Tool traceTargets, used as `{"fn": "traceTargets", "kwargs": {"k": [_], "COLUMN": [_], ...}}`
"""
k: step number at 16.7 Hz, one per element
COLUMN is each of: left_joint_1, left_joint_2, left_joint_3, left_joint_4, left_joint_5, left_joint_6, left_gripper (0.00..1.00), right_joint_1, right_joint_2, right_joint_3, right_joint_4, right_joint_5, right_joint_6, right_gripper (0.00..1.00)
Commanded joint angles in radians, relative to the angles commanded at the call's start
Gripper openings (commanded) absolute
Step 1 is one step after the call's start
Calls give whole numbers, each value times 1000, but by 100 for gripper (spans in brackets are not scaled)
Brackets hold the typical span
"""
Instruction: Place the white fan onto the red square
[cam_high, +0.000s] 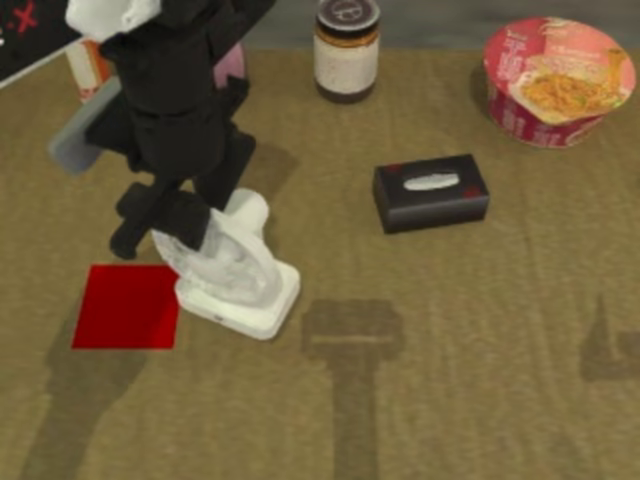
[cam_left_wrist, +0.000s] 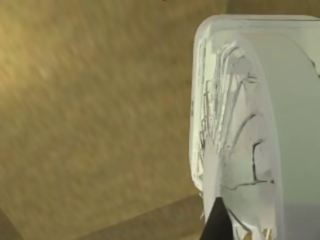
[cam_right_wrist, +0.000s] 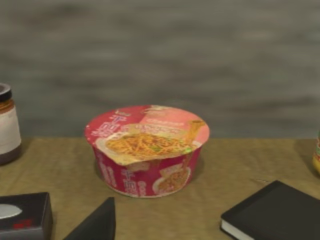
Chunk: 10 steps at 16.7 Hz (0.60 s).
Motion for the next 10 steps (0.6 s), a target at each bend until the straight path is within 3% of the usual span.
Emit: {"fn": "traceTargets", "kwargs": {"k": [5, 10], "left_joint_1": [277, 328], "left_joint_2": [-73, -93], "left_joint_3": [-80, -99], "left_joint_4": [4, 6], "left_joint_5": [-2, -2], "left_joint_6": [-92, -114], "left_gripper": [0, 0], "right_joint_1": [0, 0], "right_joint_2": [0, 0], "right_joint_3": [0, 0], "right_joint_4": [0, 0], "right_joint_5": [0, 0], "right_joint_6": [0, 0], "right_gripper": [100, 100]}}
